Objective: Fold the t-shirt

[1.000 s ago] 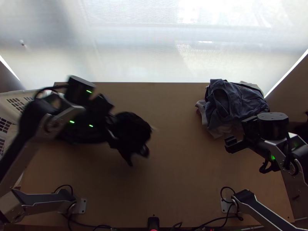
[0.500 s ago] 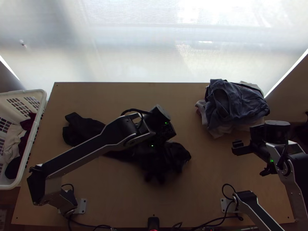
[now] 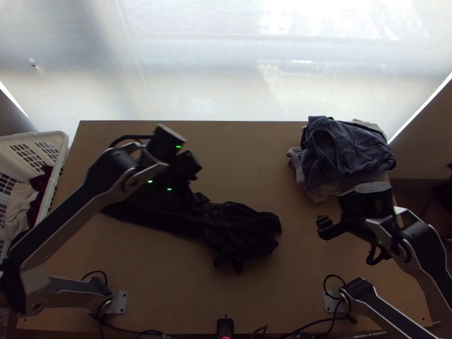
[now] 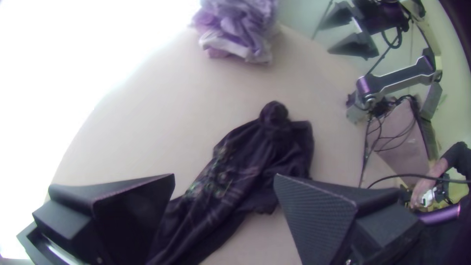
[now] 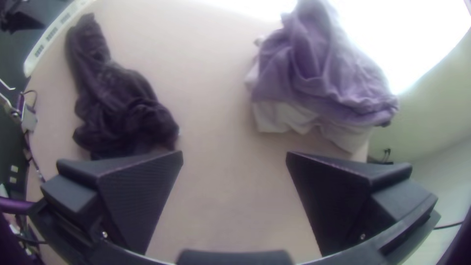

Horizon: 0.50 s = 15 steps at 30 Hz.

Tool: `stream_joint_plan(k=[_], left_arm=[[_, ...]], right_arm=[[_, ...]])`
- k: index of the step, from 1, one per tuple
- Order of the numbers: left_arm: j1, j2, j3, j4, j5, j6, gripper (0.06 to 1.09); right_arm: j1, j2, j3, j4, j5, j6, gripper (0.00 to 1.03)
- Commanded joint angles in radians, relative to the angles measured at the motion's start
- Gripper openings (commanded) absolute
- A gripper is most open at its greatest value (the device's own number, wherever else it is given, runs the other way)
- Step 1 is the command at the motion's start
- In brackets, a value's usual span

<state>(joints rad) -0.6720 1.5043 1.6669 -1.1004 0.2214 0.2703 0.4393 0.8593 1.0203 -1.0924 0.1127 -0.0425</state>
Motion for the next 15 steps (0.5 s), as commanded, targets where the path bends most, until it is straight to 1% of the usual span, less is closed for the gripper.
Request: stream_joint_plan(k=[1, 4, 7, 11, 13, 15], left_arm=[[0.29, -0.248, -0.427, 0.185, -0.07, 0.106, 1.04], [0.351, -0.354, -0.631, 0.43, -0.182, 0.129, 1.04], [0.396, -0.363, -0.673, 0.442, -0.183, 0.119, 1.04], [0.457, -0.42, -0.731, 0.478, -0.186, 0.172, 1.04], [0.522, -0.44, -0.745, 0.484, -0.185, 0.219, 1.04], [0.588, -0.443, -0.762, 0.485, -0.18, 0.293, 1.04]], right_arm=[[0.249, 0.127, -0.008, 0.026, -0.094, 0.066, 0.98], [0.354, 0.239, 0.004, 0.062, -0.094, 0.047, 0.98], [0.438, 0.369, 0.043, 0.071, -0.108, 0.064, 0.98], [0.561, 0.503, 0.078, 0.135, -0.11, 0.067, 0.98], [0.585, 0.566, 0.115, 0.141, -0.111, 0.07, 0.98], [0.59, 0.623, 0.143, 0.143, -0.133, 0.075, 0.98]])
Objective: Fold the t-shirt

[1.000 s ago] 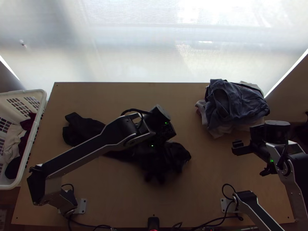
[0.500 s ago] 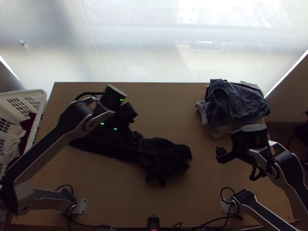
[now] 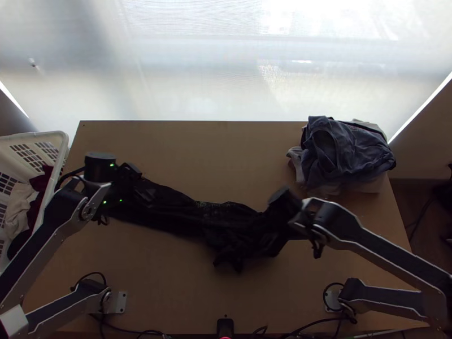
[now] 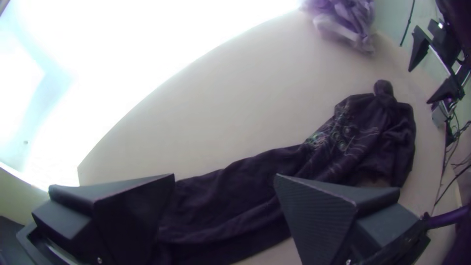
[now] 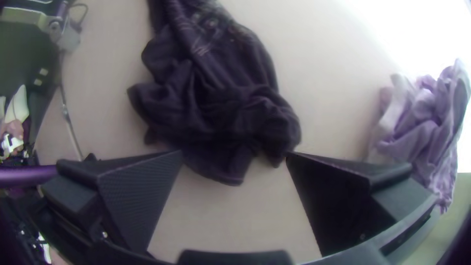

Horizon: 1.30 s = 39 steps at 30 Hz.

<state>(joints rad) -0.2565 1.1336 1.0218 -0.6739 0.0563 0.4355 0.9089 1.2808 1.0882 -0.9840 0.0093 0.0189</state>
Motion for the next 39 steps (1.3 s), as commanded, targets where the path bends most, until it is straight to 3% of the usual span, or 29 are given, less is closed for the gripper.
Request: stream_joint_plan(k=[1, 10, 14, 19, 25, 39], left_arm=[[0.207, -0.077, -0.126, 0.059, -0.009, 0.17, 1.04], [0.444, -0.074, -0.233, 0.069, 0.082, 0.697, 1.04], [0.51, -0.067, -0.333, 0.174, 0.114, 0.956, 1.04], [0.614, -0.041, -0.404, 0.258, 0.261, 1.278, 1.04], [0.617, 0.104, -0.324, 0.301, 0.327, 1.379, 1.04], [0.597, 0.305, -0.115, 0.332, 0.346, 1.359, 1.04]], right_arm=[[0.12, 0.226, 0.084, 0.038, -0.035, 0.013, 0.98], [0.145, 0.29, 0.11, 0.053, -0.083, 0.046, 0.98], [0.145, 0.301, 0.127, 0.061, -0.086, 0.059, 0.98], [0.143, 0.293, 0.136, 0.061, -0.094, 0.073, 0.98], [0.142, 0.285, 0.13, 0.059, -0.112, 0.078, 0.98], [0.127, 0.256, 0.033, 0.059, -0.127, 0.078, 0.96]])
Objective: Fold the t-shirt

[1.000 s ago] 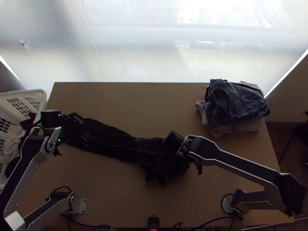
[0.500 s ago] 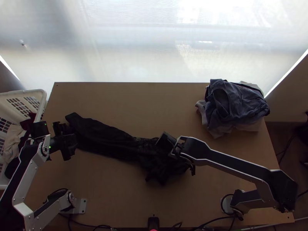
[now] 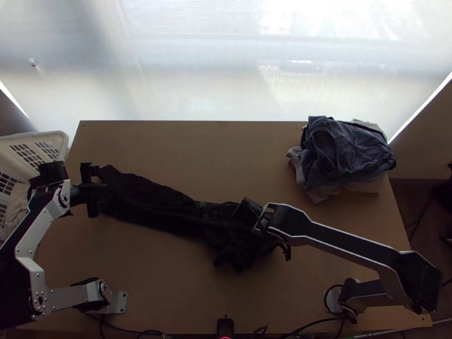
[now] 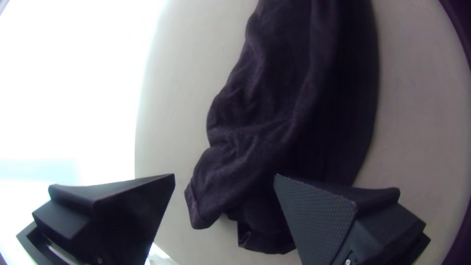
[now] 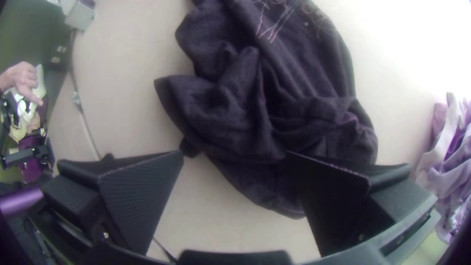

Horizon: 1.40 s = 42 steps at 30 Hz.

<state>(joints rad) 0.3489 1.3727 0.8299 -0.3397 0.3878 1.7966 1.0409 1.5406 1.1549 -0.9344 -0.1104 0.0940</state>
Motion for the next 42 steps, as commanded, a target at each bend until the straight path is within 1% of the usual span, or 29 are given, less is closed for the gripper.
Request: stream_joint_plan(k=[1, 8, 12, 15, 16, 17, 18, 19, 21, 23, 26, 27, 30, 32, 35, 38, 42], left_arm=[[-0.011, 0.069, 0.074, -0.005, 0.014, -0.002, 1.04], [-0.036, 0.078, 0.037, -0.007, 0.016, 0.012, 1.03], [-0.037, 0.089, 0.025, -0.007, 0.019, 0.049, 1.03], [-0.037, 0.089, 0.035, -0.035, 0.02, 0.049, 1.01], [-0.037, 0.089, 0.034, -0.036, 0.02, 0.05, 1.0], [-0.036, 0.091, 0.032, -0.036, 0.02, 0.058, 0.97], [-0.036, 0.095, 0.031, -0.036, 0.02, 0.067, 0.9], [-0.034, 0.1, 0.031, -0.036, 0.02, 0.072, 0.8], [-0.034, 0.109, 0.037, -0.036, 0.022, 0.072, 0.57], [-0.031, 0.117, 0.044, -0.036, 0.022, 0.07, 0.37], [-0.025, 0.118, 0.057, -0.047, 0.022, 0.07, 0.12], [-0.022, 0.117, 0.064, -0.056, 0.022, 0.067, 0.09], [-0.014, 0.117, 0.104, -0.124, 0.022, 0.05, 0.09], [-0.01, 0.114, 0.133, -0.153, 0.02, 0.02, 0.09], [-0.008, 0.109, 0.202, -0.234, 0.02, -0.068, 0.09], [-0.007, 0.089, 0.267, -0.286, 0.02, -0.129, 0.09], [0.001, 0.066, 0.431, -0.429, 0.022, -0.249, 0.09]], right_arm=[[-0.007, 0.004, -0.037, 0.013, -0.008, 0.003, 0.96], [-0.004, 0.029, -0.024, 0.026, -0.009, 0.01, 0.96], [-0.002, 0.041, -0.017, 0.026, -0.012, 0.012, 0.96], [-0.004, 0.046, -0.007, 0.026, -0.012, 0.021, 0.95], [-0.004, 0.049, -0.006, 0.029, -0.012, 0.021, 0.93], [-0.004, 0.052, -0.007, 0.037, -0.014, 0.021, 0.92], [-0.002, 0.055, -0.009, 0.043, -0.014, 0.021, 0.9], [-0.002, 0.056, -0.011, 0.054, -0.015, 0.021, 0.85], [-0.004, 0.062, -0.007, 0.071, -0.015, 0.023, 0.77], [-0.005, 0.064, -0.009, 0.094, -0.015, 0.023, 0.62], [-0.012, 0.064, -0.017, 0.123, -0.014, 0.021, 0.38], [-0.012, 0.064, -0.021, 0.137, -0.014, 0.018, 0.29], [-0.012, 0.062, -0.027, 0.155, -0.014, 0.004, 0.03], [-0.012, 0.058, -0.031, 0.155, -0.014, 0.001, 0.03], [-0.021, 0.046, -0.035, 0.154, -0.015, 0.0, 0.03], [-0.031, -0.002, -0.011, 0.131, -0.017, -0.007, 0.03], [-0.096, -0.094, 0.062, 0.069, -0.018, -0.031, 0.03]])
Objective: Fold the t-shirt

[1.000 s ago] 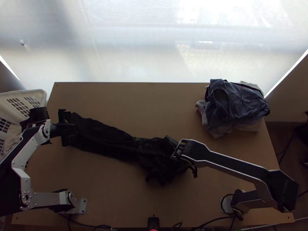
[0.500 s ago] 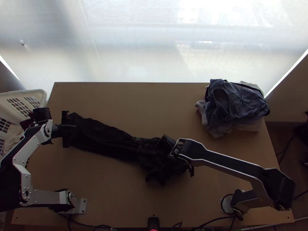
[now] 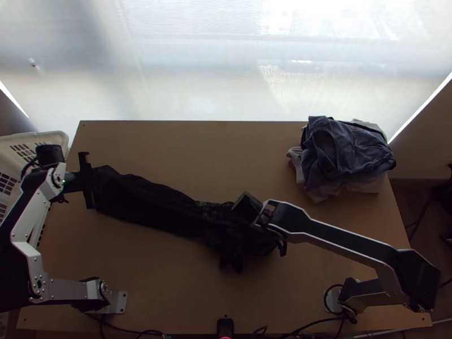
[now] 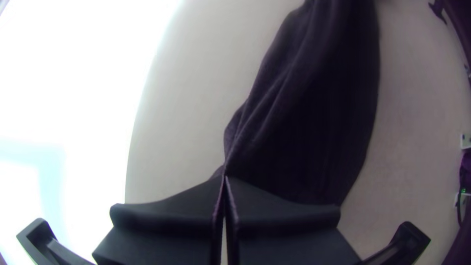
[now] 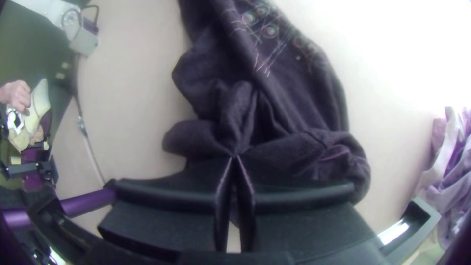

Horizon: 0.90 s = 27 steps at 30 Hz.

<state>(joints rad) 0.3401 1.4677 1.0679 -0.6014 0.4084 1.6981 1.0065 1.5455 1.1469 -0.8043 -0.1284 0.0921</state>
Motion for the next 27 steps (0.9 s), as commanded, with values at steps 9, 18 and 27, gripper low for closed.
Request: stream_joint_plan(k=[9, 18, 27], left_arm=[[0.057, -0.118, 0.457, -0.324, 0.001, -0.345, 0.09], [0.174, -0.193, 0.55, -0.347, 0.013, -0.566, 0.09], [0.215, -0.32, 0.664, -0.454, 0.044, -0.644, 0.09]], right_arm=[[-0.273, -0.289, 0.283, -0.22, -0.002, -0.117, 0.03], [-0.551, -0.377, 0.386, -0.266, -0.004, -0.098, 0.03], [-0.52, -0.426, 0.471, -0.384, -0.06, -0.08, 0.03]])
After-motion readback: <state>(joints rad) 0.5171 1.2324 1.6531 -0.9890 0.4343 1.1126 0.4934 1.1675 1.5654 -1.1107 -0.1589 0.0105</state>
